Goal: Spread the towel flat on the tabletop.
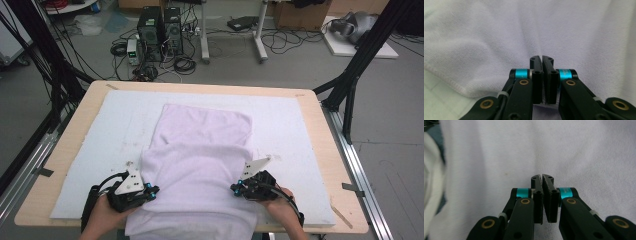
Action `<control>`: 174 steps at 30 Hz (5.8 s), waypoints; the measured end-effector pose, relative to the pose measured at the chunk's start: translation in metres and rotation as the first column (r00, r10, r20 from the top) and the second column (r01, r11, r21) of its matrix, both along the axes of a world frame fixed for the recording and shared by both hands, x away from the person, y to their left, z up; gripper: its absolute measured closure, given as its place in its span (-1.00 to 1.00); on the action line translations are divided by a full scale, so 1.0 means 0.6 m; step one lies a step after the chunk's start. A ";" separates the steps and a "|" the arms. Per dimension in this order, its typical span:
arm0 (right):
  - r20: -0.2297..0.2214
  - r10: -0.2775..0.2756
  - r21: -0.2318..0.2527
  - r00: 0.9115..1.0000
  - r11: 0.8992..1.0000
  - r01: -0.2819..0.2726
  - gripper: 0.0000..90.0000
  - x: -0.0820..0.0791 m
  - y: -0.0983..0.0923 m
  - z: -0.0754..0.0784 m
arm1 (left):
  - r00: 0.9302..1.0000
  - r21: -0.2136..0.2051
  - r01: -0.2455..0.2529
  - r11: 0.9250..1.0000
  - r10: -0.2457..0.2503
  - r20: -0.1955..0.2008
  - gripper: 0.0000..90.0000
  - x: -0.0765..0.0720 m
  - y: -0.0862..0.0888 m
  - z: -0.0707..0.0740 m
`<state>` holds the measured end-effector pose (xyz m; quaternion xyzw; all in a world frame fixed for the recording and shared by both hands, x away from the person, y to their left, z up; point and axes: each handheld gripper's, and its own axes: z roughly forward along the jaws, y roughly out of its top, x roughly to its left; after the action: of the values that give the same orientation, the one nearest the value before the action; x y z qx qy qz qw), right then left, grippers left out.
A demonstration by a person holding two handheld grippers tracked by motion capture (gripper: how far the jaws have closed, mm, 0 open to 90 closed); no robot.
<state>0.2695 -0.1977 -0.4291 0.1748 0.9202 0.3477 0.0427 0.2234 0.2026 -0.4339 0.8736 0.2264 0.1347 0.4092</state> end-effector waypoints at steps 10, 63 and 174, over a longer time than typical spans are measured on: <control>0.097 0.020 0.096 0.995 0.995 -0.030 0.67 -0.060 -0.030 0.070 | 0.999 -0.031 0.011 0.999 -0.010 0.051 0.34 -0.030 0.019 0.050; 0.097 -0.288 -0.040 0.953 0.955 0.293 0.62 0.150 -0.026 0.021 | 0.949 -0.004 -0.301 0.954 0.300 0.098 0.51 0.197 -0.006 0.017; 0.016 0.036 0.040 0.999 0.999 -0.037 0.78 -0.048 -0.020 -0.017 | 1.000 -0.008 0.000 1.000 0.000 0.002 0.90 -0.016 0.008 -0.024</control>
<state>0.2406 -0.2095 -0.4396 0.1562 0.9156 0.3684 0.0397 0.2135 0.2072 -0.4481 0.8719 0.2264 0.1347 0.4129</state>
